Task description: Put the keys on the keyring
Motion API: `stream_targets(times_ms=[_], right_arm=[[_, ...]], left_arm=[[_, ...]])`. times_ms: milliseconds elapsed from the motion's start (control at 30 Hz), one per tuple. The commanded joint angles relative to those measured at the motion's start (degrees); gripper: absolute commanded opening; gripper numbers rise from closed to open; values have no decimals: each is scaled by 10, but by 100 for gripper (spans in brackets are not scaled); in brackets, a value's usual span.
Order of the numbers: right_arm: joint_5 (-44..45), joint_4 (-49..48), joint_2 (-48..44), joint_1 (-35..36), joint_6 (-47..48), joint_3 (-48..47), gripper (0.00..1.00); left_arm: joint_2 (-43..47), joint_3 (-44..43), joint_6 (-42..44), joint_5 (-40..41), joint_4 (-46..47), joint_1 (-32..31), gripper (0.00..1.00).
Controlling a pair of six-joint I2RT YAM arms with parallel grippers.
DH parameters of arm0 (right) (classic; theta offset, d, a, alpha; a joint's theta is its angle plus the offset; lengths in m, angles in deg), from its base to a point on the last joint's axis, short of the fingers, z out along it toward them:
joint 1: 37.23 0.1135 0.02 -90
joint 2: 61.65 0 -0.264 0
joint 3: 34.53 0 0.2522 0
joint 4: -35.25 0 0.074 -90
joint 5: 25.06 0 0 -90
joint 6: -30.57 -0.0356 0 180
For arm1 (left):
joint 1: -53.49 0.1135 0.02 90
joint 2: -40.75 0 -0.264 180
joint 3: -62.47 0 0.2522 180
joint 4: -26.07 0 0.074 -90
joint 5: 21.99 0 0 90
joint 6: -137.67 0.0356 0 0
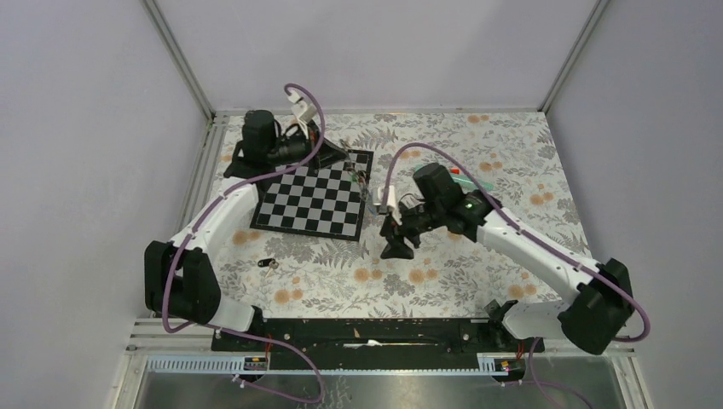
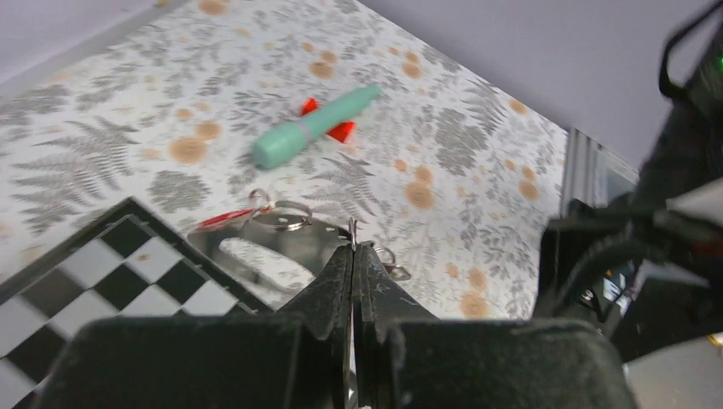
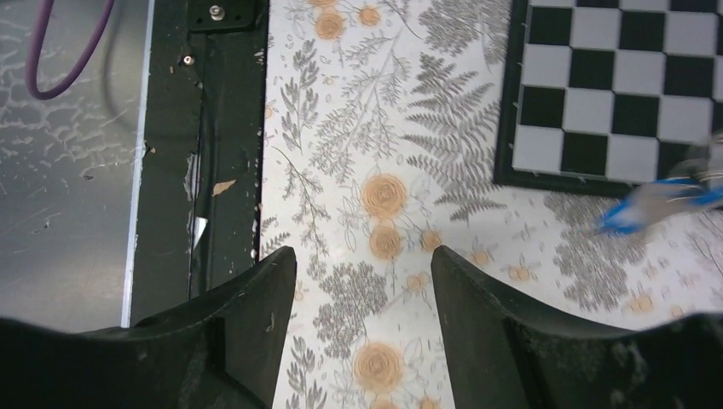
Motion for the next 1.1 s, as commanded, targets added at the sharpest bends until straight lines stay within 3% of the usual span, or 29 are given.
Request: stream_targets(times_ms=[0,433,733,1067], right_arm=[[36,-71,50,63,-1,-43,66],[123,-171,313,186,-78,-181,59],[100,-86,533,217,-45,-426,59],[58,-5,708,218,-21,-657,59]], left_arm=[[16,-74,-4,12,-13,38,0],[-7,-220,66,70,-165,56,0],[-3,-262,86,77,-216,57,0],[15,-260,99,72,-228,58,0]])
